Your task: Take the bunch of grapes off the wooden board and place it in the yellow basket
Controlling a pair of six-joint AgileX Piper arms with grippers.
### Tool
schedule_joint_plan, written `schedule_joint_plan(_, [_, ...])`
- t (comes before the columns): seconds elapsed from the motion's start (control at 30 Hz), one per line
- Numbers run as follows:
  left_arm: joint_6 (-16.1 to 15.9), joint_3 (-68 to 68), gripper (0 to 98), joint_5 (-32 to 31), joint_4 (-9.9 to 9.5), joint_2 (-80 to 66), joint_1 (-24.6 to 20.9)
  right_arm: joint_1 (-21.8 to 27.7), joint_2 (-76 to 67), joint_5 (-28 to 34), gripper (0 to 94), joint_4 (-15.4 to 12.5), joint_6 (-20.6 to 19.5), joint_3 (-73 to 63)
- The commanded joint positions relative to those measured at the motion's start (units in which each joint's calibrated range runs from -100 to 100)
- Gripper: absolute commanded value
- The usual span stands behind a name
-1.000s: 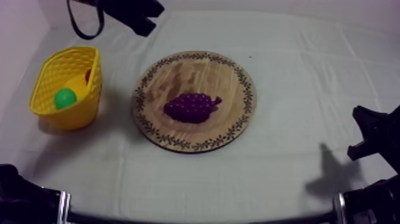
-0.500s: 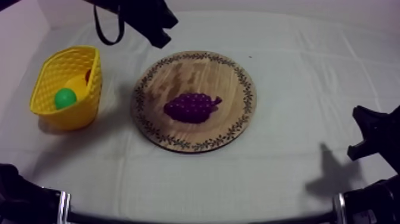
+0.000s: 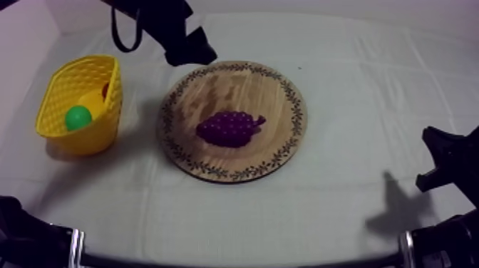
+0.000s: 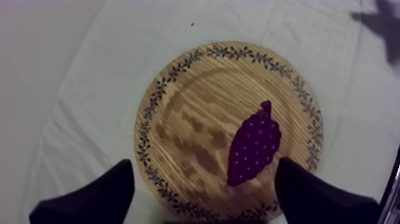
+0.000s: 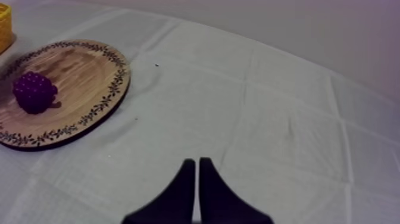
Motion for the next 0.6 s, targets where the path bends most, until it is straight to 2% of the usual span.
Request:
schedule_joint_plan(0.0, [-0.27, 0.19, 94.9, -0.09, 0.03, 0.12, -0.10, 0.02, -0.01, 0.00, 0.4, 0.01, -0.01, -0.03])
schedule_joint_plan(0.57, [-2.53, 9.86, 93.1, -7.01, -0.25, 3.98, -0.25, 0.02, -0.01, 0.00, 0.4, 0.01, -0.01, -0.03])
